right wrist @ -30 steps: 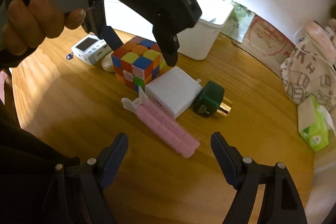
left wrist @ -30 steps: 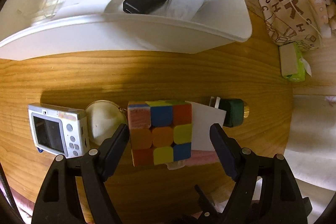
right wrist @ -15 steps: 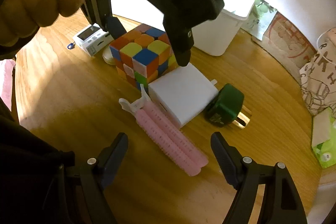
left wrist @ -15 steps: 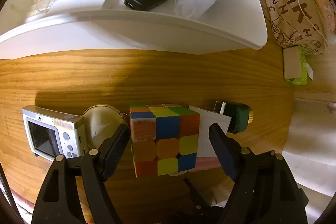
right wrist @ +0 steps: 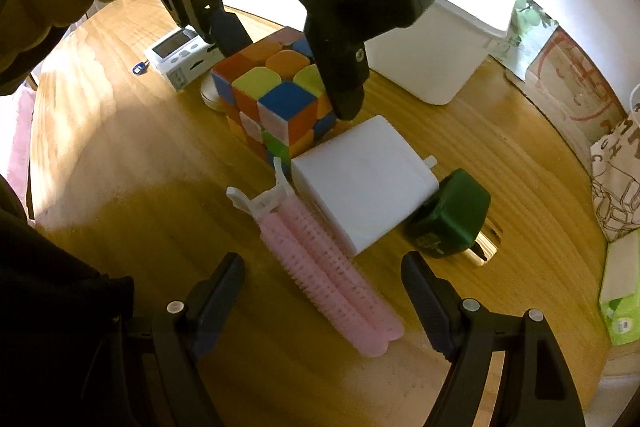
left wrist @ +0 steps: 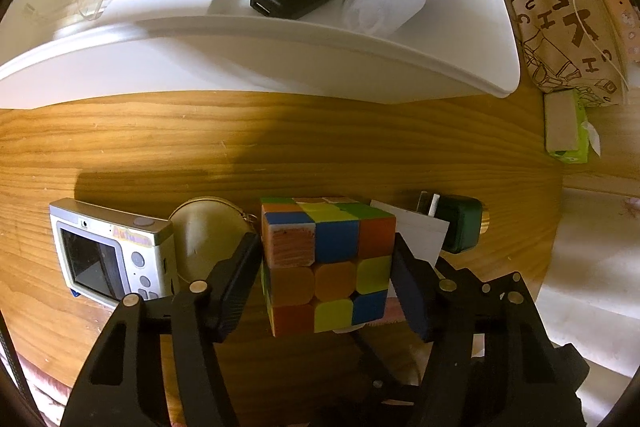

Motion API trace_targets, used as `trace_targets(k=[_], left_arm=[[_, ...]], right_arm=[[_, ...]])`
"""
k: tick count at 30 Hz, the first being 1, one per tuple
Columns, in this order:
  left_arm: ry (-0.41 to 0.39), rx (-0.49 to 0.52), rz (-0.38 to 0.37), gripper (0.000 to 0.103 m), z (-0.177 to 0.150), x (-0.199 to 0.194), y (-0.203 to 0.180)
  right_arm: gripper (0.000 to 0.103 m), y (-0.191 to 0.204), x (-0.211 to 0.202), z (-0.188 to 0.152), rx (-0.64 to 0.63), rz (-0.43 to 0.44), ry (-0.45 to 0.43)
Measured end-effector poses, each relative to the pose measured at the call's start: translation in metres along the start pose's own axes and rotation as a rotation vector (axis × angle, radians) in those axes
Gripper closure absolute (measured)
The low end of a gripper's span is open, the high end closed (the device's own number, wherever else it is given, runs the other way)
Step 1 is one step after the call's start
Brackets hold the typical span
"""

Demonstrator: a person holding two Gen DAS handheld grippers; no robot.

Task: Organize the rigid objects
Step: 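Grasp the pink hair roller with the right tool while the left holds the cube, then lift the Rubik's cube and pink roller and carry both over the tray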

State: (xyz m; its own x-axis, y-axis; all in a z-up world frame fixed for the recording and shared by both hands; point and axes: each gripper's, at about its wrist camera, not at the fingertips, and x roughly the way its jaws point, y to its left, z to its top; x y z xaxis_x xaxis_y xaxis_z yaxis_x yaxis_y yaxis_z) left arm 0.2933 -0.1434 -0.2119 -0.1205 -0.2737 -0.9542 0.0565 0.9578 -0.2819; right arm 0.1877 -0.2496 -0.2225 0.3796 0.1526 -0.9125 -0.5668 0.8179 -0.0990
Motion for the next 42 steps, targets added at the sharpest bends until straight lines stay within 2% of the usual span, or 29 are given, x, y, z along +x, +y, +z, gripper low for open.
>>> trace_targets(k=[11,19,30,42], left_arm=[[0.015,0.011,0.004,0.037,-0.007,-0.005,0.007],[-0.001,0.017,0.003,0.038,-0.015,-0.014,0.012],[-0.052,0.037,-0.004,0.039,-0.028,-0.032,0.018],[-0.141,0.026,-0.050,0.040,-0.052,-0.059,0.024]], right_arm=[[0.035,0.009,-0.005,0.000,0.008,0.020,0.032],[0.062,0.016,-0.010,-0.001,0.017,0.053,0.036],[0.074,0.030,-0.017,-0.010,0.070,0.081,0.021],[0.077,0.051,-0.040,-0.020,0.149,0.073,-0.028]])
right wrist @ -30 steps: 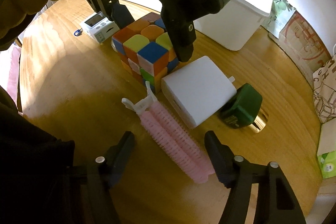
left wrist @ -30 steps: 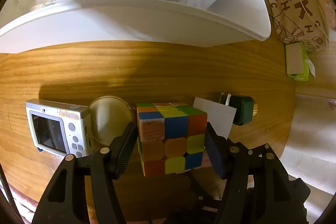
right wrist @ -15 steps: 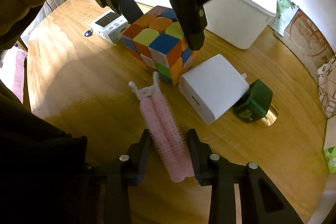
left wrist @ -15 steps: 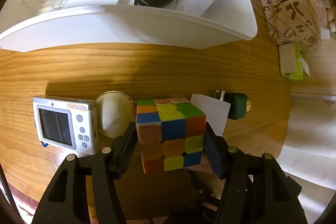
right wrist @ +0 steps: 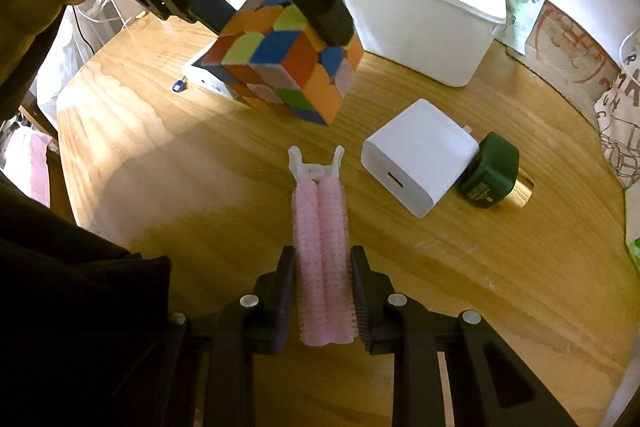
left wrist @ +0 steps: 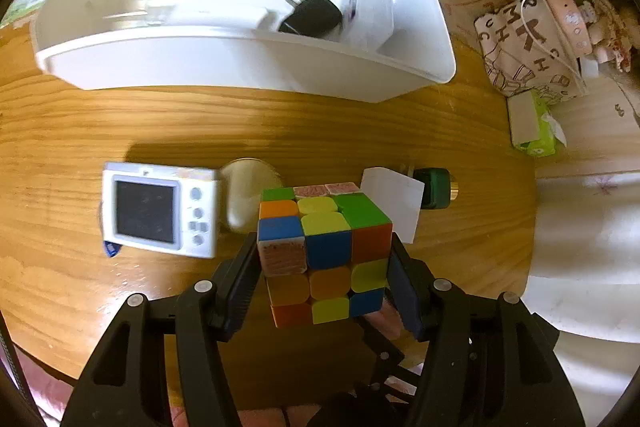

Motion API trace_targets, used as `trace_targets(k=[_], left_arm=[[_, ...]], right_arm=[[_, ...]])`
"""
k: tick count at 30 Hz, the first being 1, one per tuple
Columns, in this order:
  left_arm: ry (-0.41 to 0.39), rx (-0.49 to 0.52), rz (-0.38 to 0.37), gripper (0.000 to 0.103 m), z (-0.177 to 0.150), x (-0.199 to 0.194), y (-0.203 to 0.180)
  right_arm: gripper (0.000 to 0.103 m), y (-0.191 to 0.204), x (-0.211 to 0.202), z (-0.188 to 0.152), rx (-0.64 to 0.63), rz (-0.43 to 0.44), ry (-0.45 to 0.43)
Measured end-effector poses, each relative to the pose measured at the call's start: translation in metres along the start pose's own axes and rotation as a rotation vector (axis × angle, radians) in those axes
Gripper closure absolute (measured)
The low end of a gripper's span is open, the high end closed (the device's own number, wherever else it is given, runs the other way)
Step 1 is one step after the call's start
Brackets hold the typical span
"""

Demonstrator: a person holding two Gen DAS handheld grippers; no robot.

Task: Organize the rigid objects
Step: 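Lift the Rubik's cube and pink roller and carry both over the tray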

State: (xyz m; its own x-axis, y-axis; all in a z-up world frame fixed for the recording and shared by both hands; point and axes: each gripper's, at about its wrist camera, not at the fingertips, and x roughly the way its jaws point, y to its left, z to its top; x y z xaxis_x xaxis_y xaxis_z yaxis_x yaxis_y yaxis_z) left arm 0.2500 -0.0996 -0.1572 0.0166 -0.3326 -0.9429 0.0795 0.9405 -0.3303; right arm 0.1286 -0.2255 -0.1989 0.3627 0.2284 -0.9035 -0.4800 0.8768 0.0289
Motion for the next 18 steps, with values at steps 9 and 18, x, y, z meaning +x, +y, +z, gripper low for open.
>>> trace_targets(k=[9,18], left_arm=[[-0.083,-0.012,-0.019,0.040,-0.026,-0.036,0.017],[-0.140,-0.084,0.025,0.040,-0.060,-0.068,0.050]], right_arm=[[0.077,0.010,-0.020,0.000,0.028,-0.030,-0.075],[0.077,0.023,-0.036,0.003,0.066,-0.037,-0.175]])
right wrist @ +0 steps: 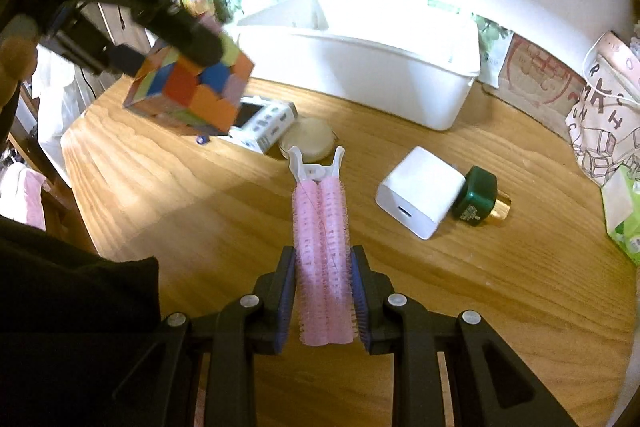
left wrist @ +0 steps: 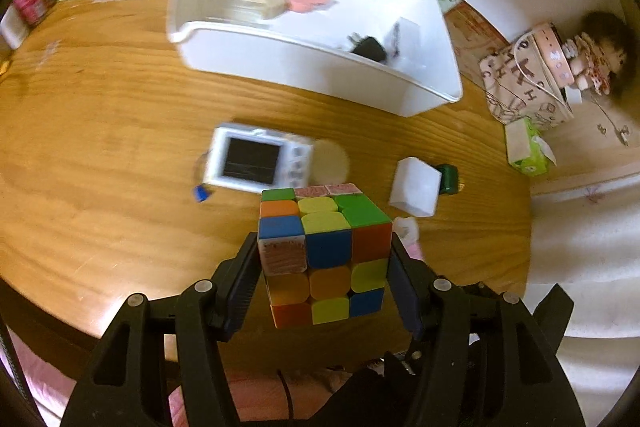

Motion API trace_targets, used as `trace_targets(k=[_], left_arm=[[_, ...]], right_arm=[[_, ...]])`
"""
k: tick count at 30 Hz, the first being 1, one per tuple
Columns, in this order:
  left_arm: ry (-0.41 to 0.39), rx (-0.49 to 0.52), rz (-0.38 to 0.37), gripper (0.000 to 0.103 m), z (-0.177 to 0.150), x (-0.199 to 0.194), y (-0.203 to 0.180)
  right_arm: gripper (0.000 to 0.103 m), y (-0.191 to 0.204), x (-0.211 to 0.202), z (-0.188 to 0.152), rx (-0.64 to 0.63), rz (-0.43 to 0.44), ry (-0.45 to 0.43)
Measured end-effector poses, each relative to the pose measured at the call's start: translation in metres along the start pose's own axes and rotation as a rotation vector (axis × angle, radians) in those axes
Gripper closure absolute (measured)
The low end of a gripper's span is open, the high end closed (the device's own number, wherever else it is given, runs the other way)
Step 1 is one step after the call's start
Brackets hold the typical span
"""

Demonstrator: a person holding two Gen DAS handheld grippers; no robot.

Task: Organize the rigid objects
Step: 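Lift the Rubik's cube and pink roller and carry both over the tray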

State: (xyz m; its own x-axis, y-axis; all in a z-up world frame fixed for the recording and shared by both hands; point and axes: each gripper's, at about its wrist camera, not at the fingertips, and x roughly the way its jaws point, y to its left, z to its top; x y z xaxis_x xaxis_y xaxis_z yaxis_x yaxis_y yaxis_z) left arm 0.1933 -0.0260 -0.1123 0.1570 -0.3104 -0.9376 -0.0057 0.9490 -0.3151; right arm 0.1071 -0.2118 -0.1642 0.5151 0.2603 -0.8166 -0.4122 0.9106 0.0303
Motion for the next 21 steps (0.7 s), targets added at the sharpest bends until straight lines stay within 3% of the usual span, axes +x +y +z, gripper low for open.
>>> trace_targets(k=[12,21], left_arm=[[-0.075,-0.053,0.046,0.040,-0.027,-0.052,0.029],[-0.176,-0.052,0.041,0.040,-0.029,-0.096,0.025]], right_arm=[[0.077,0.020,-0.004,0.006,-0.008,0.035,-0.078],[0.077,0.021,-0.021,0.029,-0.014,0.059,-0.144]])
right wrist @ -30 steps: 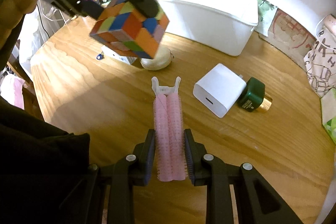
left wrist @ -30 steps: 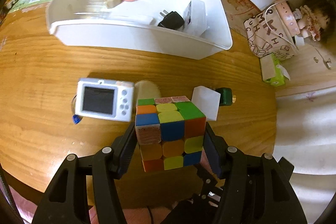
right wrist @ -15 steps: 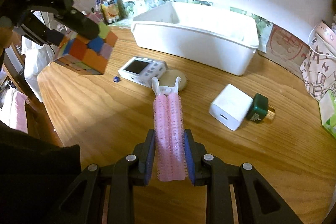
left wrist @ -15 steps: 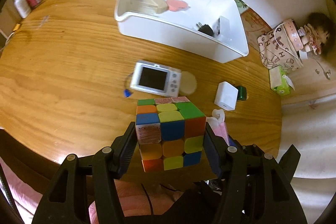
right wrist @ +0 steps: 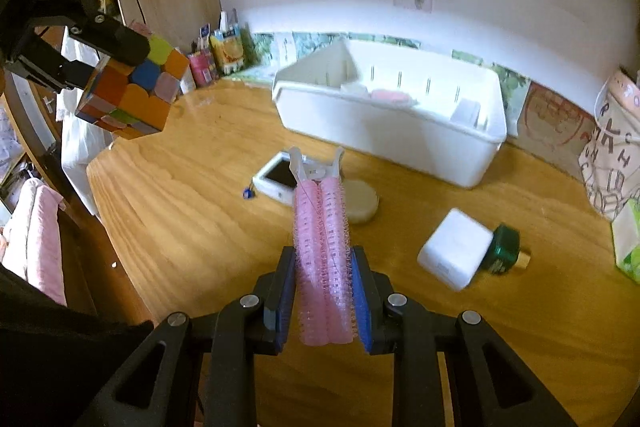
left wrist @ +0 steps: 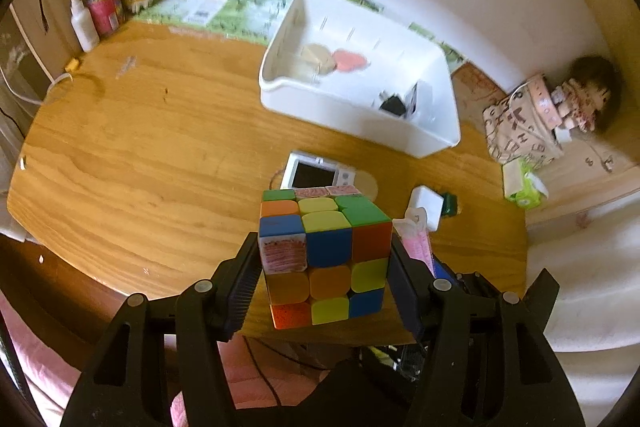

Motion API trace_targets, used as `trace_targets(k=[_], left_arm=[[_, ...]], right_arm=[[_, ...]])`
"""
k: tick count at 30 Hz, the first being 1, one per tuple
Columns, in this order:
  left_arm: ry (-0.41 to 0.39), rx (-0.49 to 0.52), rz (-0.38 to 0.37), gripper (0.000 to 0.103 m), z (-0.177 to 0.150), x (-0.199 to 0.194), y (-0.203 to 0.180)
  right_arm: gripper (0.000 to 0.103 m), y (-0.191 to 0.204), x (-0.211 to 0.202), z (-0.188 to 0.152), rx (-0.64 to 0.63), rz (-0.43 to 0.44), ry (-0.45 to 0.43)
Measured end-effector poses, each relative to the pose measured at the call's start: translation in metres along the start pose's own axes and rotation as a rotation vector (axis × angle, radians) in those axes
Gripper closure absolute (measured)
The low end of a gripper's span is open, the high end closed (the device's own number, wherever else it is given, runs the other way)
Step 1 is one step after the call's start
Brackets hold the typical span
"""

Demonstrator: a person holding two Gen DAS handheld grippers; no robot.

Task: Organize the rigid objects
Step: 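Lift the Rubik's cube and pink roller and carry both over the tray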

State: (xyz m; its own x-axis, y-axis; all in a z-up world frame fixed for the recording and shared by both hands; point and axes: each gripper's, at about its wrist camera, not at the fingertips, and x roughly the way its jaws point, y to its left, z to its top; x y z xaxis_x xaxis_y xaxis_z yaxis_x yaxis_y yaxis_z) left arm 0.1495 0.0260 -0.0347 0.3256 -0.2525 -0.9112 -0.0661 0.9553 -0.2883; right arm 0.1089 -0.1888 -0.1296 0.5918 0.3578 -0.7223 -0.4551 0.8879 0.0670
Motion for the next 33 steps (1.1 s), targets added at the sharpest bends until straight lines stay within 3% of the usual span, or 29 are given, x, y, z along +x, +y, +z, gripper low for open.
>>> trace_targets(k=[7,16,33], left_arm=[[-0.080,0.030,0.012,0.040,0.018,-0.022,-0.005],[-0.121,0.060,0.005,0.040,0.050,-0.017,-0.010],[-0.130,0.132,-0.047,0.040,0.127,0.045,-0.017]], right_arm=[[0.077,-0.017,-0.004,0.035,0.028,-0.020,-0.079],[0.077,-0.034,0.004,0.076,0.036,-0.024,-0.137],[0.076,-0.074,0.062,0.123,0.101,-0.038,-0.119]])
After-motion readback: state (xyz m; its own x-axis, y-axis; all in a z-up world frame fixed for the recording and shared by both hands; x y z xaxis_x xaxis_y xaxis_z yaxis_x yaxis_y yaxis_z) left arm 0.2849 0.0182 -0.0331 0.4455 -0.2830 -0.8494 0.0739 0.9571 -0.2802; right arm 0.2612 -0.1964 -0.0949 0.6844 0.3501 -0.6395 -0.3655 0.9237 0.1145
